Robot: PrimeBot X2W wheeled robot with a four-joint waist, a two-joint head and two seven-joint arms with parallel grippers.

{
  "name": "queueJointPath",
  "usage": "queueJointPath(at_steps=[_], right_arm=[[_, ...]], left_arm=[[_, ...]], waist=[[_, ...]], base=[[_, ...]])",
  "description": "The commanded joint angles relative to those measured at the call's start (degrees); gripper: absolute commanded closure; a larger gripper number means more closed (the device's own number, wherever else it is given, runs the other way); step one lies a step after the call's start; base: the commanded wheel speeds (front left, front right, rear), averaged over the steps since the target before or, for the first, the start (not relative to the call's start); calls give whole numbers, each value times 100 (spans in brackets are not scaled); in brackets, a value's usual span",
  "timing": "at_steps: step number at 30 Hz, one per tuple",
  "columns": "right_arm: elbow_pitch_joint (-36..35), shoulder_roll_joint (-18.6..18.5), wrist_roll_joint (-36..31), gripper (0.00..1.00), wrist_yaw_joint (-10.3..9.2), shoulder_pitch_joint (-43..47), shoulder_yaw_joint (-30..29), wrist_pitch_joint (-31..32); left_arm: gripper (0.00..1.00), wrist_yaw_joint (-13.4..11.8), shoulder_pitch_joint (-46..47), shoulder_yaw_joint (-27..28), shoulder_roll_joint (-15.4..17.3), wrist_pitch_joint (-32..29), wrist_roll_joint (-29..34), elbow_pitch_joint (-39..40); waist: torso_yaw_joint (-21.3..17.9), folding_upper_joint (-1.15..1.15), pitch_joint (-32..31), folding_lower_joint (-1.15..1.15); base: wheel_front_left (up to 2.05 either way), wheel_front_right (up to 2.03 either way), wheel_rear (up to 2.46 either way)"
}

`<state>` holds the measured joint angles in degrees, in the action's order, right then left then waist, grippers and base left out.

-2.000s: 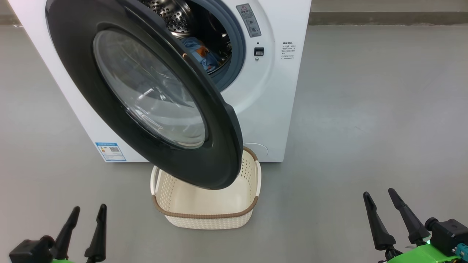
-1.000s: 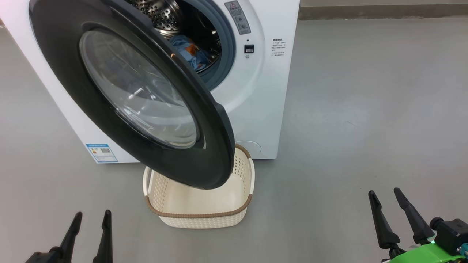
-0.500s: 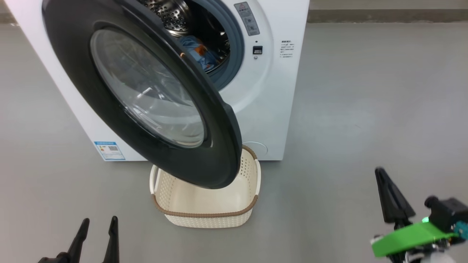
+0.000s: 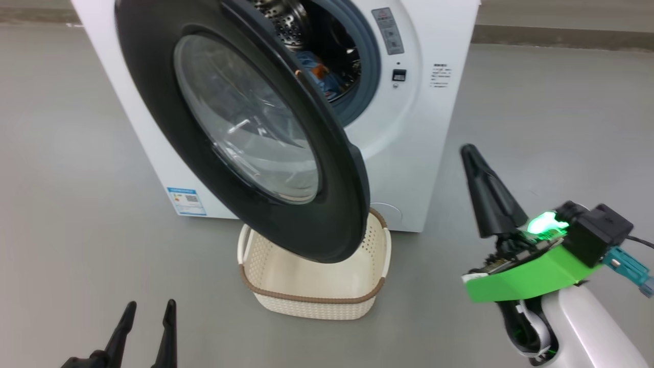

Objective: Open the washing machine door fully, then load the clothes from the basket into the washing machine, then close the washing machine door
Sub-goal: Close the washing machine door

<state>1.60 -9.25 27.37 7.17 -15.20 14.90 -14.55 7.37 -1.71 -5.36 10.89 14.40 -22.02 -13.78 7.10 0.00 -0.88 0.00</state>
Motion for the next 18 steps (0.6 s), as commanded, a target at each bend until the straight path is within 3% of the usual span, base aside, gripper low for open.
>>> queueJointPath(at_steps=[1,5,13,18], right_arm=[[-229,32,68,100,32,-271,228,-45],[-310,122,143,100,32,-456,619,-45],[480,200,257,100,32,-618,1680,-45],[879,216,323,100,32,-696,1947,-45]], left_arm=[[0,12,147,175,30,60,23,189],[0,12,171,165,-7,60,33,260],[0,12,237,97,-134,60,13,265],[0,12,321,78,-216,60,8,265]], waist=[[130,0,-15,0],[293,0,11,0],[612,0,168,0],[723,0,313,0]], base=[[0,0,0],[0,0,0],[0,0,0],[0,0,0]])
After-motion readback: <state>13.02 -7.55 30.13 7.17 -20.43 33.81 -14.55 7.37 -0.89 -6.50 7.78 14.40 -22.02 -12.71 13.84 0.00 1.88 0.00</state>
